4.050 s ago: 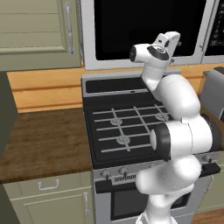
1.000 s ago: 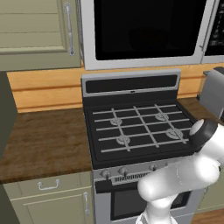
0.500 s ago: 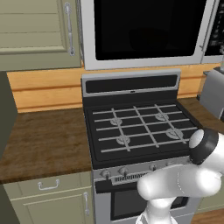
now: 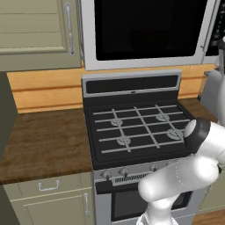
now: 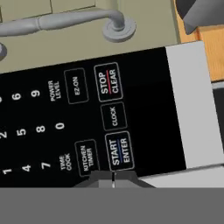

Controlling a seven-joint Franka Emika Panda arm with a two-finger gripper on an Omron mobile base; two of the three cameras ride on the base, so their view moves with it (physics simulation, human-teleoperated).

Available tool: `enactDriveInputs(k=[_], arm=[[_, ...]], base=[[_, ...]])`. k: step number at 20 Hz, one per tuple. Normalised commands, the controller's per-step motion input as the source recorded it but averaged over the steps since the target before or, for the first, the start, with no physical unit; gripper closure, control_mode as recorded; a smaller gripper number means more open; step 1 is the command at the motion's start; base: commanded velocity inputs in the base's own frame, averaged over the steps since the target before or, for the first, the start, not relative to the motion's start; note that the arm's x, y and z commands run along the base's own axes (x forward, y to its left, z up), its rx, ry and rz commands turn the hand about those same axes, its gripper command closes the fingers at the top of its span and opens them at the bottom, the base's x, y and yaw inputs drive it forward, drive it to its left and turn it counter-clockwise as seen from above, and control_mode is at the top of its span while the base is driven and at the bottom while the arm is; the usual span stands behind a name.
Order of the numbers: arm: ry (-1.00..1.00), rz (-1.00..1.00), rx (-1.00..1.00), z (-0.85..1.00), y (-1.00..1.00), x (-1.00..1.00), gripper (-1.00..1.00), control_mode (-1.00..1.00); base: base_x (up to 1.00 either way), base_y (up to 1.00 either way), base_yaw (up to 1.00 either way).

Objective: Open the microwave, place the bowl with waffle inside the microwave, then close the microwave door and turn it on.

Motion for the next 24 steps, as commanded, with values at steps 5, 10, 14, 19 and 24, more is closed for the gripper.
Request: enactDriveInputs(k=[5,10,14,19,24], arm=[[-0.06,0.00,0.05,0.03,-0.14,0.32,1.00,-1.00],[0.00,0.05,0.01,-0.01,0.00,0.18,1.00,-1.00],[0.00,0.09,0.02,0.00,0.00,0.30,1.00,-1.00],[0.00,0.07,0.00,-0.03,0.00,0.59,1.00,-1.00],[-0.05,0.06,0.04,-0.08,-0.06,-0.23,1.00,-1.00]], base=[[0.00,0.00,0.00],[0.00,0.00,0.00],[0.00,0.00,0.00],[0.00,0.00,0.00],[0.00,0.00,0.00]])
